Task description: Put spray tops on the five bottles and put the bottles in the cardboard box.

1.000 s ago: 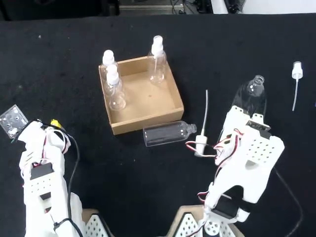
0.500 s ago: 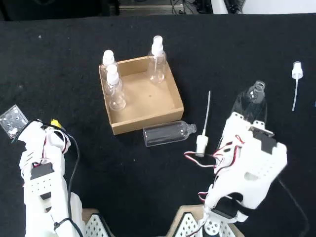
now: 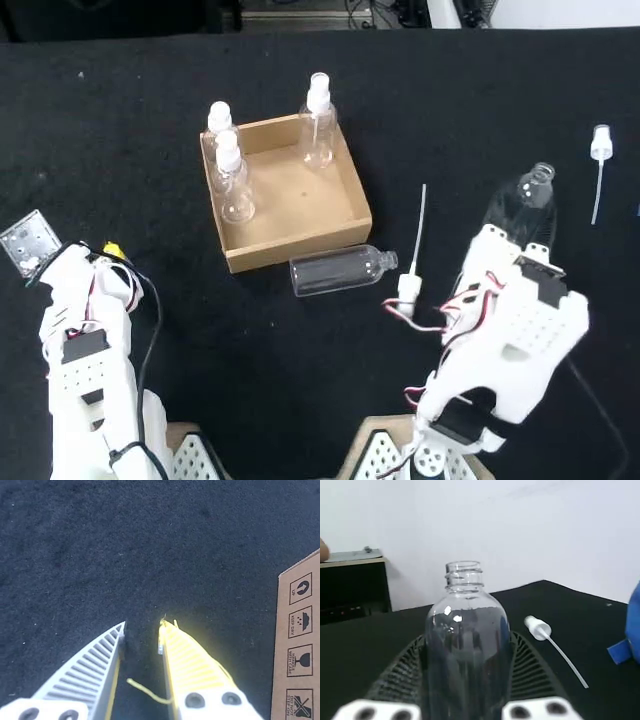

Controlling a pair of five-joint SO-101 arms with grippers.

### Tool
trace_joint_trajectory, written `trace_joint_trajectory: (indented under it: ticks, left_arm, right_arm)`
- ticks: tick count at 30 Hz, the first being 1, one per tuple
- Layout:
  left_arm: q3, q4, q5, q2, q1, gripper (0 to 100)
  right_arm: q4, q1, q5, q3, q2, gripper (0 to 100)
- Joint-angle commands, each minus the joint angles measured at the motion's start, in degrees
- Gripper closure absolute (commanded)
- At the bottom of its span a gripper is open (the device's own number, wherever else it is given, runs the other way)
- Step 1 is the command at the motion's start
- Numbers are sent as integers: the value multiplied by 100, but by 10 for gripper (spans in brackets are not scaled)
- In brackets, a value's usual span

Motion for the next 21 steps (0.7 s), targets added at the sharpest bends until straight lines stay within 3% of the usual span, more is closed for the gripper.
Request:
trace_joint_trajectory:
  ticks: [1,7,21]
  left_arm:
    - [-48,-141,-62,-88,-75,909]
    - [-57,-141,-62,-88,-75,909]
    - [-75,-141,-62,-88,-75,909]
  right_arm:
    - [-105,290,-26,-708,488,988]
    - [-105,237,-26,-954,804,988]
    - [-105,-105,378,356,-40,982]
